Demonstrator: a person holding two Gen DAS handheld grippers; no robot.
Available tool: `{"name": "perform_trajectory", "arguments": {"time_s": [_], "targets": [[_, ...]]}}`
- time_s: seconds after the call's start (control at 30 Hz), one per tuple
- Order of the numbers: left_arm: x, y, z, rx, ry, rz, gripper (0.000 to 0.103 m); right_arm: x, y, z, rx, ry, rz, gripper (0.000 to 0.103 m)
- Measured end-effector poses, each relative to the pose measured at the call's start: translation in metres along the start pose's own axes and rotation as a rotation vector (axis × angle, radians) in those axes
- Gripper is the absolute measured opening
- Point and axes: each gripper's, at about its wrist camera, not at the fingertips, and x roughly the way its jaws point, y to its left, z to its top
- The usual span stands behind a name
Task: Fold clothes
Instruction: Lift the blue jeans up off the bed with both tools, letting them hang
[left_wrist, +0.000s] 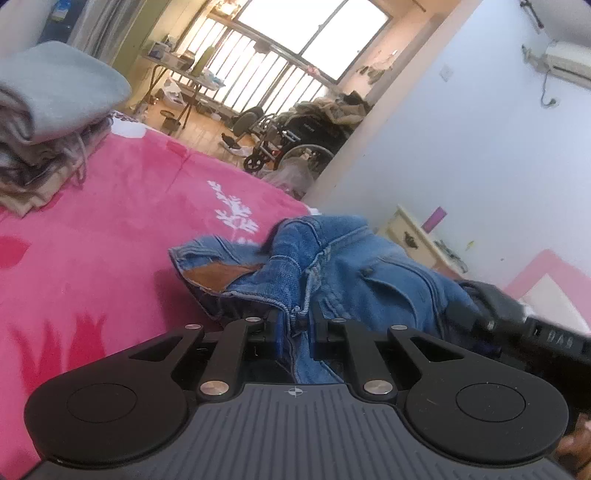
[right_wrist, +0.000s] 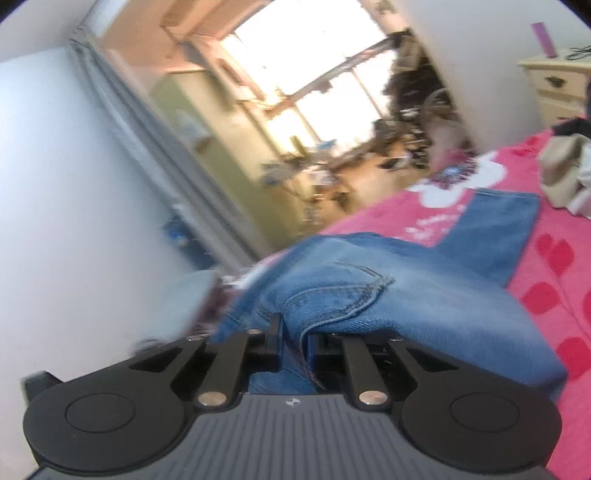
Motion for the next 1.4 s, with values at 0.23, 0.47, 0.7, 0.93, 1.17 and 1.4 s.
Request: {"name": "perform_trajectory", "arguments": {"time_s": [0.23,0.47,0.7,0.93,1.17,1.4], "targets": [[-0.095,-0.013,-0.013,-0.027,-0.072,-0.107,0.01,-0.068,0.065,0.003,-0.139,0.024,0.143,0.012],[-0.2,-0.008,-0.016,-0.055,-0.188,-0.136,0.008,-0.101,0.136,0.02,-0.172,0.096,0.364,0.012],[-0.24,0.043,-0.038,-0.198,-0.203,0.185,0.012,0.046,0.157,0.043,0.021,0.441,0.456,0.013],[-0.228,0.108,-0.067,-0.286,-0.105,0.454,0.05,0.22,0.119,-0.013,0.195,0.779,0.156,0.02],[-0.219,0.124,-0.096,-0.276,0.057,0.43,0.059,0.136,0.103,0.014,0.253,0.548,0.374,0.051],[-0.185,0.132,-0.115,-0.404,0.165,0.302,0.066,0.104,0.089,-0.014,0.09,0.706,0.246,0.064]]}}
